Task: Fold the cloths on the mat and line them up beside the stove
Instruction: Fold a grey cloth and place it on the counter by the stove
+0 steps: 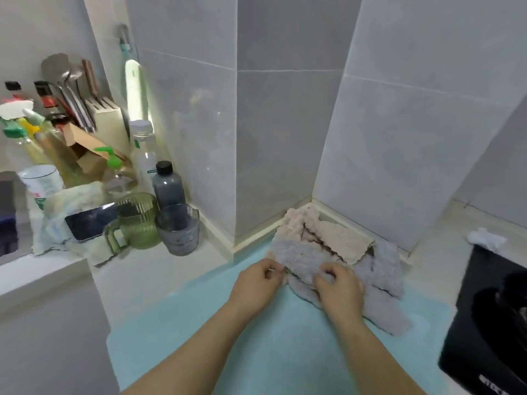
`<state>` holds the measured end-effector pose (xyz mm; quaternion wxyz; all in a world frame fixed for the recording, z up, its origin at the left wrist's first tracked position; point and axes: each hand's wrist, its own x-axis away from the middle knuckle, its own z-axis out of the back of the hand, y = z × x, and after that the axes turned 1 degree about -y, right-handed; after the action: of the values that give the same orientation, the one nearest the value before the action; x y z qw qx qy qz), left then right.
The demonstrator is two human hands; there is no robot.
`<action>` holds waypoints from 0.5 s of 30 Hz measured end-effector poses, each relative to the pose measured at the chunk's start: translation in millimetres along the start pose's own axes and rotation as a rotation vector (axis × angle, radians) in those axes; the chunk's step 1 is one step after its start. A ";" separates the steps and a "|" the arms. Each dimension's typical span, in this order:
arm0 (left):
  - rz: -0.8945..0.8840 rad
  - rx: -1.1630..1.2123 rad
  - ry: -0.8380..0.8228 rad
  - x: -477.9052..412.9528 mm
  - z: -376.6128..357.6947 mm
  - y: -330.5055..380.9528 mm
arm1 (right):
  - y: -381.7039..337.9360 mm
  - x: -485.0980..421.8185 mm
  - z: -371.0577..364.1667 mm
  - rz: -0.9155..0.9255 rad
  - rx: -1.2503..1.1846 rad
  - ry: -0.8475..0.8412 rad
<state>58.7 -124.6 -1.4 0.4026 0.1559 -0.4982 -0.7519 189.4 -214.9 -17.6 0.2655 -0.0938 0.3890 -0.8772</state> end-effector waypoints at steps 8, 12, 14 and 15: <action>-0.273 -0.042 -0.322 -39.9 40.2 -23.7 | -36.1 50.0 -27.9 -0.156 -0.229 0.266; -0.451 0.020 -0.349 -44.8 38.5 -35.9 | -44.8 91.9 -34.7 -0.195 -0.305 0.233; -0.571 -0.016 -0.361 -44.2 39.4 -47.6 | -36.1 111.5 -49.4 -0.206 -0.257 0.261; -0.635 -0.042 -0.366 -46.2 38.6 -57.8 | -31.4 120.0 -58.0 -0.226 -0.242 0.293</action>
<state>37.1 -55.0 -42.1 0.0563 0.1575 -0.4732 -0.8650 54.6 -225.4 -39.0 0.0929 -0.0395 0.5128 -0.8525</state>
